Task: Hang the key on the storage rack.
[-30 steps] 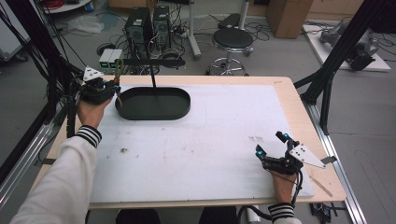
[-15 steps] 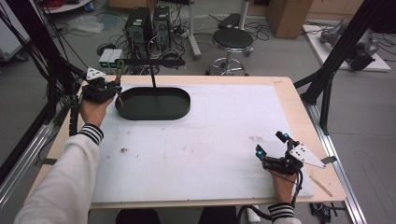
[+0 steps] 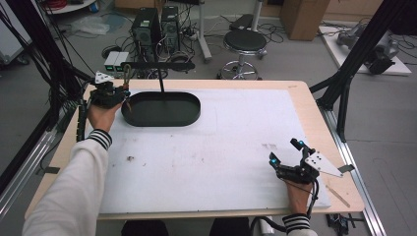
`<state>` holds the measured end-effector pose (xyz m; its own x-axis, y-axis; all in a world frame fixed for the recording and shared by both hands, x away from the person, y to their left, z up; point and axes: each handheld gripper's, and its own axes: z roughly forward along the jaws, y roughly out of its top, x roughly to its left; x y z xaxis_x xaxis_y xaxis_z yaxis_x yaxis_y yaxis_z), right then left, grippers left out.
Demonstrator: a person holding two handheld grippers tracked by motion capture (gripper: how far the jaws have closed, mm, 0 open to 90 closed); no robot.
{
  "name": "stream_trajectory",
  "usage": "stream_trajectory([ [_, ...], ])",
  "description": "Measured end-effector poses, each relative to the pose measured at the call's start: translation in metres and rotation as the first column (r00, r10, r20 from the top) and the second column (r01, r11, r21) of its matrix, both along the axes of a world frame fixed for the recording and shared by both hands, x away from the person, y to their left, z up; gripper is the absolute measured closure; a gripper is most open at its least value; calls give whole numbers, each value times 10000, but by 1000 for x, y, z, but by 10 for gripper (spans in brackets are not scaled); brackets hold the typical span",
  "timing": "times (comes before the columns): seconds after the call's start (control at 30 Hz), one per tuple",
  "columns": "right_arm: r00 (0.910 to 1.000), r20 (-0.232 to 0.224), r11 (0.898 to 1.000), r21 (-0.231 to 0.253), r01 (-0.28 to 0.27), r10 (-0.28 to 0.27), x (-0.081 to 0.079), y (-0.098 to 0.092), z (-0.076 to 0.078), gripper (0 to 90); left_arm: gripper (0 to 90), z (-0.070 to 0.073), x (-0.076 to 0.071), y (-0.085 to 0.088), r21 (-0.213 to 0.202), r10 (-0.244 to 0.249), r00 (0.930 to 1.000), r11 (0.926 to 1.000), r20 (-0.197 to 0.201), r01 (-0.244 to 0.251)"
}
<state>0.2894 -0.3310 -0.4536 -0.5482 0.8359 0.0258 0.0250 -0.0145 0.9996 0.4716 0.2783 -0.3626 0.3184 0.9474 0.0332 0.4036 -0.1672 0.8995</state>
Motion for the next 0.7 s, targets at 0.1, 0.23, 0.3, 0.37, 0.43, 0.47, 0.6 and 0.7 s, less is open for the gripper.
stream_trajectory([
  [0.1, 10000, 34, 10000, -22, -9, 9, 0, 0, 0, 18, 736, -3, 3, 1, -103, 37, 10000, 9999, -50, -37],
  [0.23, 10000, 1, 10000, -24, 5, -5, 0, 0, 0, 18, 736, -4, 5, 2, -175, 65, 10000, 9998, -63, -66],
  [0.3, 10000, 4, 10000, -19, 6, -6, 0, 0, 0, 18, 735, -4, 6, 2, -206, 60, 9999, 9998, -87, -61],
  [0.37, 10000, -5, 10000, -9, 6, -6, 0, 0, 0, 18, 733, -4, 7, 2, -264, 46, 9998, 9996, -170, -50],
  [0.43, 10000, 1, 10000, -11, 3, -3, 0, 0, 0, 18, 728, -5, 8, 3, -308, 86, 9999, 9995, -136, -90],
  [0.47, 10000, 12, 10000, -34, 7, -7, 0, 0, 0, 18, 721, -6, 8, 4, -439, 14, 9999, 9990, -102, -18],
  [0.6, 10000, 29, 10000, -51, 2, -2, 0, 0, 0, 18, 516, -12, 10, 8, 484, -1130, 9924, 9927, 493, 1106],
  [0.7, 10000, 48, 10000, -57, 21, -20, 0, 0, 0, 18, 357, -13, 5, 12, -56, -1826, 9803, 9830, 753, 1836],
])
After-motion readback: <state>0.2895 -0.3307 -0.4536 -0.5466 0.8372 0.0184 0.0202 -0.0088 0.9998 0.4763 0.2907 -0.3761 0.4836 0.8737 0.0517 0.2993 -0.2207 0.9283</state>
